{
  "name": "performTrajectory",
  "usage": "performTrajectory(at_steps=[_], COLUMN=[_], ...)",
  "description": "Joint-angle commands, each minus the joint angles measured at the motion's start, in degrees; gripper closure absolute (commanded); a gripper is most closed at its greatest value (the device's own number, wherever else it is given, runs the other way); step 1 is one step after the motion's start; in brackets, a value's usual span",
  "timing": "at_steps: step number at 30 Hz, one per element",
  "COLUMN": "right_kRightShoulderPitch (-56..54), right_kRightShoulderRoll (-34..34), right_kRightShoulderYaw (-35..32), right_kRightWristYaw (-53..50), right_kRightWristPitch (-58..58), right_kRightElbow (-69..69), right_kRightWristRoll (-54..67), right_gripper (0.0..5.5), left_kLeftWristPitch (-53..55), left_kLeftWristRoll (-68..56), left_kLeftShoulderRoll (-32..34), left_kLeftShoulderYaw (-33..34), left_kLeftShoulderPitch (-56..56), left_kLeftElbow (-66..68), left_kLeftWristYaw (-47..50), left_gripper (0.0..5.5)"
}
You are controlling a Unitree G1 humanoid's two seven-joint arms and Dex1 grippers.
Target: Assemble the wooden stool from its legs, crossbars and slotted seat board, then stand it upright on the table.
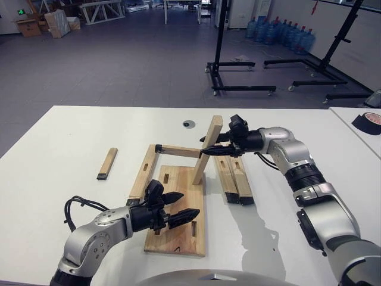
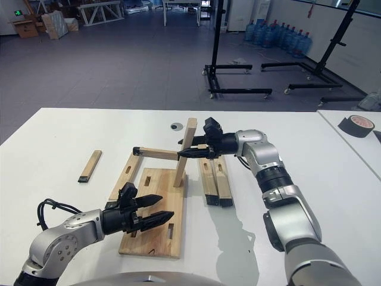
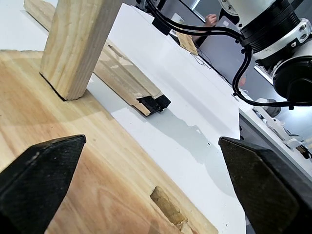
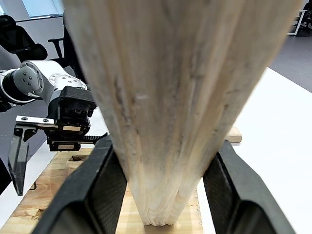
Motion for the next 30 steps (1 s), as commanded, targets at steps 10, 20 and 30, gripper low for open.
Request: performTrajectory(at_steps=[10,20,30], right_kRightShoulderPitch=[0.59,3.82,17.06], right_kRightShoulderRoll=[-3.21,-5.13,-9.41], right_kRightShoulderYaw=[5.88,3.59,-7.93], right_kRightWristYaw=[1.13,0.38,-7.41], right_kRightWristPitch=[-3.10,-0.67,5.64], right_kRightElbow=[2.75,-3.40,-21.84], right_kRightWristRoll=[-9.82,-11.83,-6.43], right_gripper=[3.46,1.87,1.39], left_kLeftWristPitch=[5.98,7.67,3.72], left_kLeftWristRoll=[-5.69,-5.93,-5.99], left_kLeftShoulderRoll=[0.89,-3.36,-0.63], left_kLeftShoulderYaw=[3.02,-0.69,4.95], left_kLeftShoulderPitch=[-3.62,-4.66,-3.16], left_kLeftElbow=[-3.04,-5.54,-4.34], left_kLeftWristYaw=[4.33,11.14,9.79], left_gripper=[0.49,0.49,0.49])
